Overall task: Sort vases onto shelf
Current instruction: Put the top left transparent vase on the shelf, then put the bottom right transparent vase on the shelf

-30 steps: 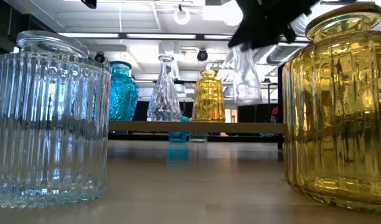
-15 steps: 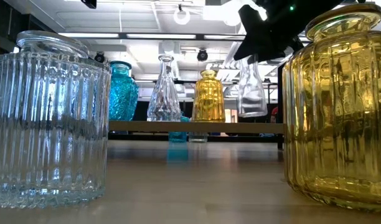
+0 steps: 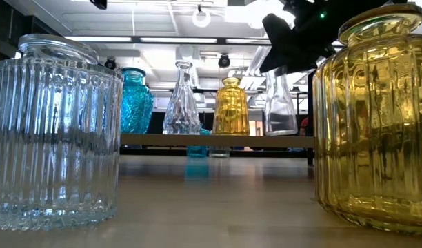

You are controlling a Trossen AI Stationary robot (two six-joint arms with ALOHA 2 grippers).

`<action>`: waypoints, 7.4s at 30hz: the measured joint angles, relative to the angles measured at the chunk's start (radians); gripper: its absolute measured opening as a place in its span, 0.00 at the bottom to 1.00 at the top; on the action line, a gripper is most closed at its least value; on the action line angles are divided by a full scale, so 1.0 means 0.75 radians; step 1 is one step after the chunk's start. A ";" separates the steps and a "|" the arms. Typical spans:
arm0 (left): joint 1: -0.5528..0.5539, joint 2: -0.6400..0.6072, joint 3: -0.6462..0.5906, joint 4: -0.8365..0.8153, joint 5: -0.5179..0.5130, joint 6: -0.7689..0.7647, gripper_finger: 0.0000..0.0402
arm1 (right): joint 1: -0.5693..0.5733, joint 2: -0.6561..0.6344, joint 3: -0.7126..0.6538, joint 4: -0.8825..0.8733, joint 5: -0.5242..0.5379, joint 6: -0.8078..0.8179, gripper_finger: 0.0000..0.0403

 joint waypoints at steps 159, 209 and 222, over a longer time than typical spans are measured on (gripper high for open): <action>0.757 0.173 -0.362 0.909 0.672 -0.141 0.00 | -0.567 -0.359 0.293 -0.393 -1.056 -0.974 0.00; 0.824 -0.005 -0.360 0.708 1.115 -0.218 0.00 | 0.479 -0.219 0.604 -1.086 -0.584 -0.024 0.00; 0.824 -0.005 -0.361 0.656 1.122 -0.190 0.00 | 0.781 0.232 1.022 -1.816 -1.153 1.162 0.13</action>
